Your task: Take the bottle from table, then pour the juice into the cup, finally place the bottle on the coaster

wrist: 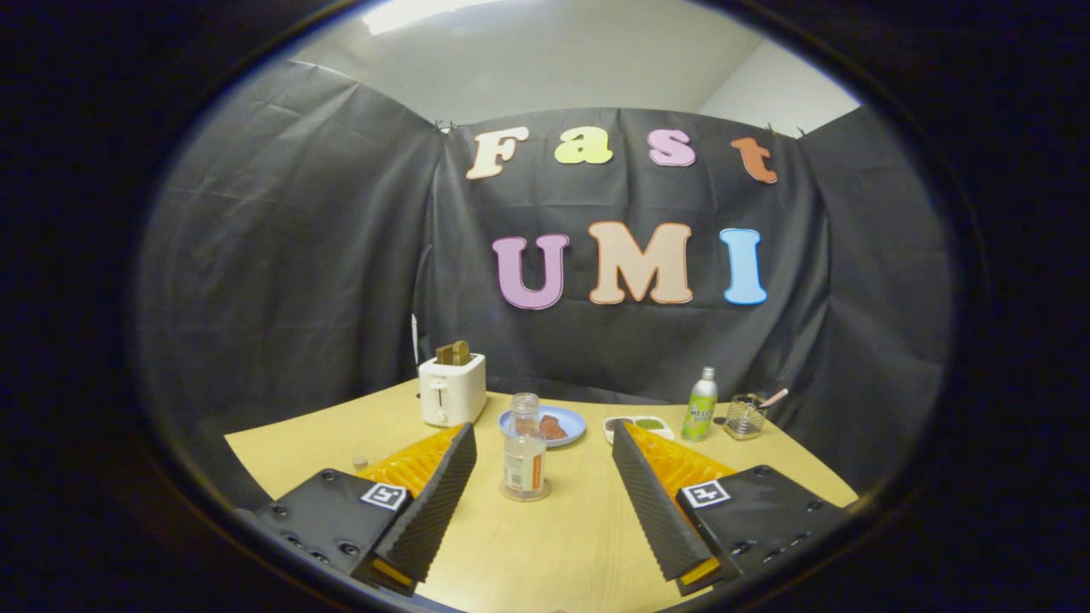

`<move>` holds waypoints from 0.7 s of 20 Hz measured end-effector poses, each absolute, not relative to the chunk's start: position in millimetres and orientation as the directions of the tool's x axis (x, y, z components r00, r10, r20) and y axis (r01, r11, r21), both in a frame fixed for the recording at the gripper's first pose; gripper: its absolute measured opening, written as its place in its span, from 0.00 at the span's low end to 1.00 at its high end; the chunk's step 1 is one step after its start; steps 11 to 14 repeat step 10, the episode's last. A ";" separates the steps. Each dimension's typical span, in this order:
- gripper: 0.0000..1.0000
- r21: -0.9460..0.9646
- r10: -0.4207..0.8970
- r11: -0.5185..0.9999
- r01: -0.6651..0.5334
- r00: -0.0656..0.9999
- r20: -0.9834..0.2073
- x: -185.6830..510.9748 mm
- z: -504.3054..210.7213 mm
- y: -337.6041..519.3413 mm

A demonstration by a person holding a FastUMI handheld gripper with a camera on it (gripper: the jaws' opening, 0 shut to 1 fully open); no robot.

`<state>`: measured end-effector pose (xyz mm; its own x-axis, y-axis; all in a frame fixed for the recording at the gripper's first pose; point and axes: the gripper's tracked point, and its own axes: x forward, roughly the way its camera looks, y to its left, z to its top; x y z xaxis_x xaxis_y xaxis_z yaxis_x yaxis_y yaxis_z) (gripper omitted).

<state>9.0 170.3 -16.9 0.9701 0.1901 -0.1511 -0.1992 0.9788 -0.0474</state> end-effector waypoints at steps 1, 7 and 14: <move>1.00 -0.053 0.182 0.980 -0.192 0.972 -0.145 9.5 -14.9 167.2; 1.00 -0.038 0.166 0.984 -0.172 0.977 -0.133 7.9 -13.2 161.9; 1.00 -0.061 0.155 0.985 -0.164 0.979 -0.133 7.3 -14.3 157.3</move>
